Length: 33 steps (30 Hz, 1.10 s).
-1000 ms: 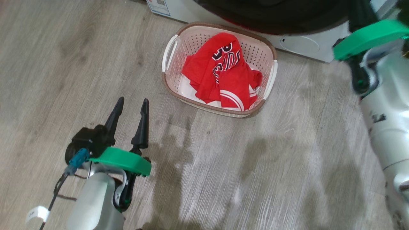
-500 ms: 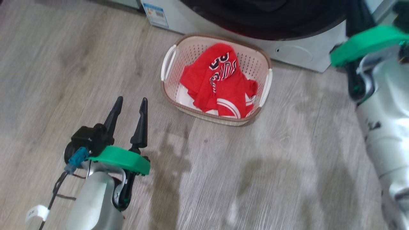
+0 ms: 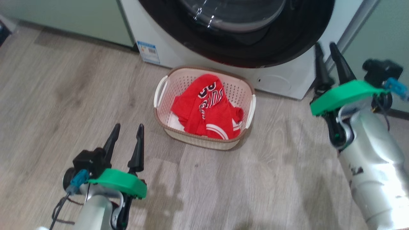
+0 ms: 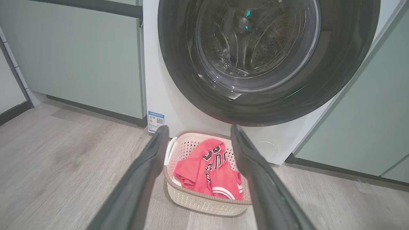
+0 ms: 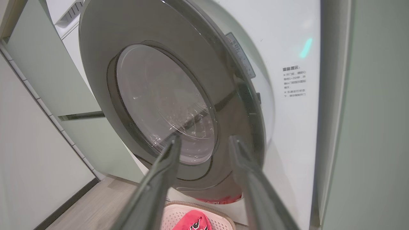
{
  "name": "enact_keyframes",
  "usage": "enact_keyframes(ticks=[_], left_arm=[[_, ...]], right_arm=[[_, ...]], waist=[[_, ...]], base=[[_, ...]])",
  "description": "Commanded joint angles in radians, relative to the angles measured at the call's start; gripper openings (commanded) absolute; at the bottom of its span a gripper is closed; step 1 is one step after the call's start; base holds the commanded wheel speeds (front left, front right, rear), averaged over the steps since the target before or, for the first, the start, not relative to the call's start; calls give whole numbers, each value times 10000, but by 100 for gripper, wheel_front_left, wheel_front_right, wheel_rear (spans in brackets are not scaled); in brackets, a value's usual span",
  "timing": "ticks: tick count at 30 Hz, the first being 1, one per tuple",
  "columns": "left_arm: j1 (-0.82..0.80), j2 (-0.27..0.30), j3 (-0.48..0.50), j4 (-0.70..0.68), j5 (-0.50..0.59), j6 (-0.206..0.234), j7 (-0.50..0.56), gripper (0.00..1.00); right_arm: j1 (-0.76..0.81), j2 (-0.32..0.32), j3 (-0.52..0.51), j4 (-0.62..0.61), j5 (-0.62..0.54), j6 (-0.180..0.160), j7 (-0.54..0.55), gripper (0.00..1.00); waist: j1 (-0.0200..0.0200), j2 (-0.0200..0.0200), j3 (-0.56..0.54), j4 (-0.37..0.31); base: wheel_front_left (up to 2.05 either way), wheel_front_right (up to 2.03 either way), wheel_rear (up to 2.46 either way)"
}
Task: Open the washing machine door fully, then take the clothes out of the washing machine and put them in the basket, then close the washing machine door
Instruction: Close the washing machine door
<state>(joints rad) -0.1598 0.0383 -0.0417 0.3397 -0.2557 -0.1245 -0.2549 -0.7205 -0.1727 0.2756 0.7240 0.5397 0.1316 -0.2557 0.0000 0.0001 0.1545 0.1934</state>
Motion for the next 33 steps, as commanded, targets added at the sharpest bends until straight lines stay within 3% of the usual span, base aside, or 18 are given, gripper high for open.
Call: enact_keyframes(ticks=[1, 28, 29, 31, 33], left_arm=[[-144, 120, 377, -266, 73, -61, -68, 100], [705, 120, 700, -382, 45, -61, -68, 100], [700, 120, 682, -385, 46, -61, -68, 100], [659, 120, 618, -395, 32, -61, -68, 100], [541, 120, 544, -446, -13, -61, -69, 100]], right_arm=[[26, 145, 81, -395, 52, -9, -61, 100], [2269, -13, -637, -1438, -510, -9, -61, 100], [2231, -20, -628, -1451, -522, -9, -61, 77], [2082, -68, -526, -1433, -549, -9, -61, 0], [1744, -166, -336, -1390, -529, -9, -61, 0]], waist=[[0, -1, -240, -133], [0, -1, -1250, -585], [0, -1, -1230, -577], [0, -1, -1144, -543], [0, -1, -894, -504]], base=[[0, 0, 0], [0, 0, 0], [0, 0, 0], [0, 0, 0], [0, 0, 0]])
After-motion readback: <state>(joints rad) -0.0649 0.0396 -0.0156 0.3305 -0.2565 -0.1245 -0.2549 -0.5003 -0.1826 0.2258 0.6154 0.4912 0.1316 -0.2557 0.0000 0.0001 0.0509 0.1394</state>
